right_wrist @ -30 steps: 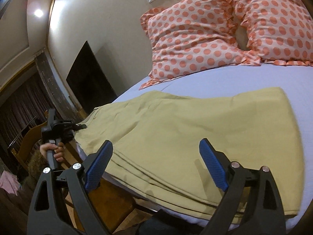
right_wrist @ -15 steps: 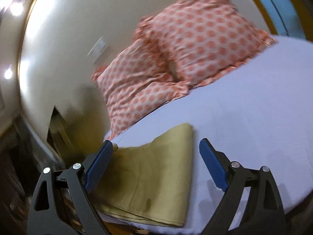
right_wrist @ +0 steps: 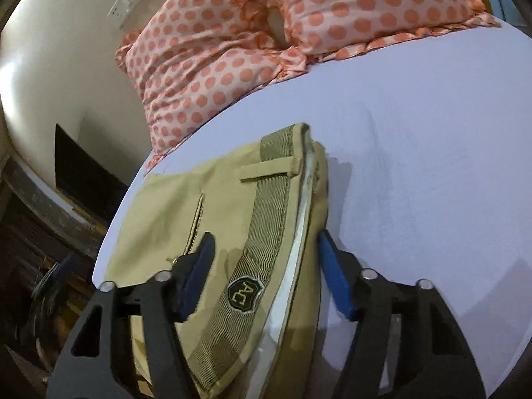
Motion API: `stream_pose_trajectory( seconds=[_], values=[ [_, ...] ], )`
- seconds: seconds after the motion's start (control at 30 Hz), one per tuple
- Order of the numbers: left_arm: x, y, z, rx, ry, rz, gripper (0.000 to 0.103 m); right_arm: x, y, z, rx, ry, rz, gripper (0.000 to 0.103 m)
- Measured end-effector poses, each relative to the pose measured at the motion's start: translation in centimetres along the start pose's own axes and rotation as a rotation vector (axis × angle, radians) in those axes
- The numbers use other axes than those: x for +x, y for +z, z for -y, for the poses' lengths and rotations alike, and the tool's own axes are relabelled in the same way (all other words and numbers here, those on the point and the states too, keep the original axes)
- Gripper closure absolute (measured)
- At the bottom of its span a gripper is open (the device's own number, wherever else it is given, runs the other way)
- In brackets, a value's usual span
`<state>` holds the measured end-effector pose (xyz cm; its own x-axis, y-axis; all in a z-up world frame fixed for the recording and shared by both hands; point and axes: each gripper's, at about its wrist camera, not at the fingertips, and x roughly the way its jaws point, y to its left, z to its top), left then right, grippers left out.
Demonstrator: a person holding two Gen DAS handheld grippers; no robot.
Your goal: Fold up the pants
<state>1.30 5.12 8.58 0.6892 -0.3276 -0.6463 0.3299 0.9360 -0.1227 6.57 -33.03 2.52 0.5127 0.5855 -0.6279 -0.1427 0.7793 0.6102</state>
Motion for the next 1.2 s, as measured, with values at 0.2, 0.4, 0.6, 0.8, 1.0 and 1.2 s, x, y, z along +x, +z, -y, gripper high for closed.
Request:
stream_pose_trajectory(
  seconds=[0.2,0.4,0.6,0.8,1.0,1.2],
  values=[
    [5.9,-0.7,-7.4,-0.220,-0.105,-0.210,0.036,-0.1,0.0,1.7,0.019,0.086,0.007,0.061],
    [7.7,-1.0,-6.0,-0.196,-0.206,-0.245,0.053,1.5,0.3,1.5,0.032,0.275,-0.115,0.082],
    [8.0,1.3,-4.5,-0.113,-0.187,-0.255,0.089,1.2,3.2,0.0,0.025,0.355,-0.110,0.088],
    [10.7,8.5,-4.3,-0.103,-0.054,-0.104,0.090,1.7,11.1,-1.3,-0.032,0.279,0.024,0.092],
    [15.5,10.1,-5.4,-0.115,0.255,-0.139,0.072,4.6,13.3,1.4,-0.029,-0.233,0.036,0.083],
    [6.4,5.4,-4.0,-0.064,0.389,-0.015,0.006,-3.1,7.1,-1.4,-0.099,-0.313,0.226,0.001]
  ],
)
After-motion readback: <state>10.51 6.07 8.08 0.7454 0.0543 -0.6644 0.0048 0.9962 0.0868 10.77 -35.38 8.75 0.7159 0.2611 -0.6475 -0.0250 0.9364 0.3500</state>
